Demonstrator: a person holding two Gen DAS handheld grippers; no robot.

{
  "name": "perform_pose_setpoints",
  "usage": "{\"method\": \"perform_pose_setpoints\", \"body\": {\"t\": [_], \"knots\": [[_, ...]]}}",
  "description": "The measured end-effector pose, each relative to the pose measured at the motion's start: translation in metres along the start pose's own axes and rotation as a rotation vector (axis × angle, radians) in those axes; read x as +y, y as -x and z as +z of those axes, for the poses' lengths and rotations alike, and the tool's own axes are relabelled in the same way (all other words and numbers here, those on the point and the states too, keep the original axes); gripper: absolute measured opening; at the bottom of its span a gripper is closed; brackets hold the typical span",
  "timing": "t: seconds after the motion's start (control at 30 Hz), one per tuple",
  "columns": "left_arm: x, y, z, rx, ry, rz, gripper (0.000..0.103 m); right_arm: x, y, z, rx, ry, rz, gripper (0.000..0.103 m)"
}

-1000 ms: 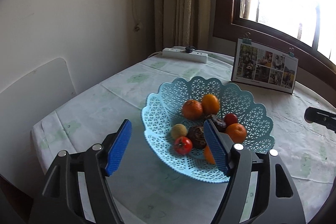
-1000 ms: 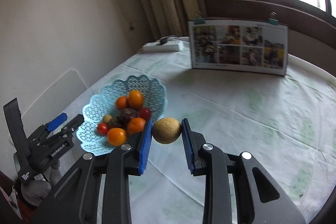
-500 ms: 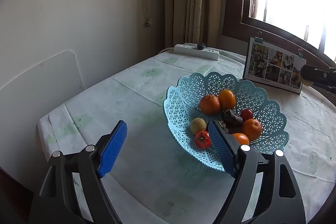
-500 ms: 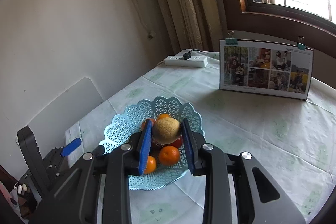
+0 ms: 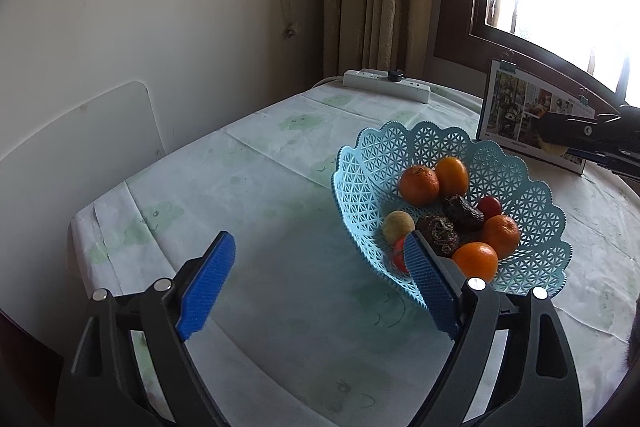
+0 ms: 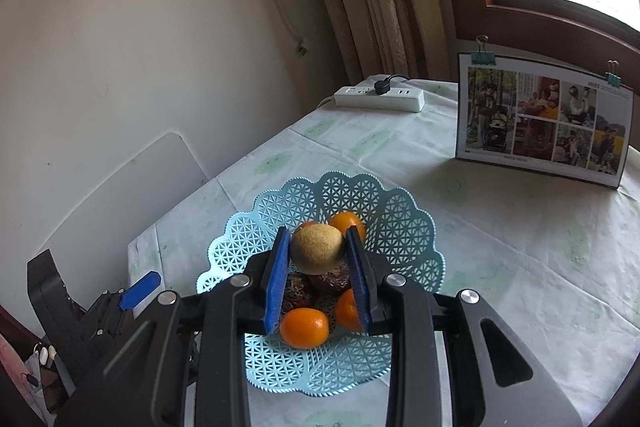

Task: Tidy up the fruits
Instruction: 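Lower the tan fuzzy fruit into the basket and open the right tool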

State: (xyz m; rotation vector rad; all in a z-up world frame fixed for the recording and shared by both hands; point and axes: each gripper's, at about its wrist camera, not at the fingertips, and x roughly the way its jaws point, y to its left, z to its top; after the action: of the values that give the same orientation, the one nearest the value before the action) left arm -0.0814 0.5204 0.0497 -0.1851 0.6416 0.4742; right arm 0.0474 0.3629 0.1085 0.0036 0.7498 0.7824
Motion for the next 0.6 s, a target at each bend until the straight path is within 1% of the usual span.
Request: {"method": "perform_pose_setpoints", "body": {"t": [0.2,0.33,0.6], "knots": [[0.003,-0.007,-0.001,0.017,0.009,0.007,0.089,0.001,-0.016,0.002,0.021,0.001,0.002,0.029],[0.004,-0.01,-0.001,0.019,0.015,0.01,0.092,0.002,-0.025,0.002,0.035,0.003,0.004,0.029],[0.002,-0.014,-0.001,0.028,0.012,0.011,0.092,0.0,-0.044,-0.002,0.069,0.003,0.001,0.03]]}}
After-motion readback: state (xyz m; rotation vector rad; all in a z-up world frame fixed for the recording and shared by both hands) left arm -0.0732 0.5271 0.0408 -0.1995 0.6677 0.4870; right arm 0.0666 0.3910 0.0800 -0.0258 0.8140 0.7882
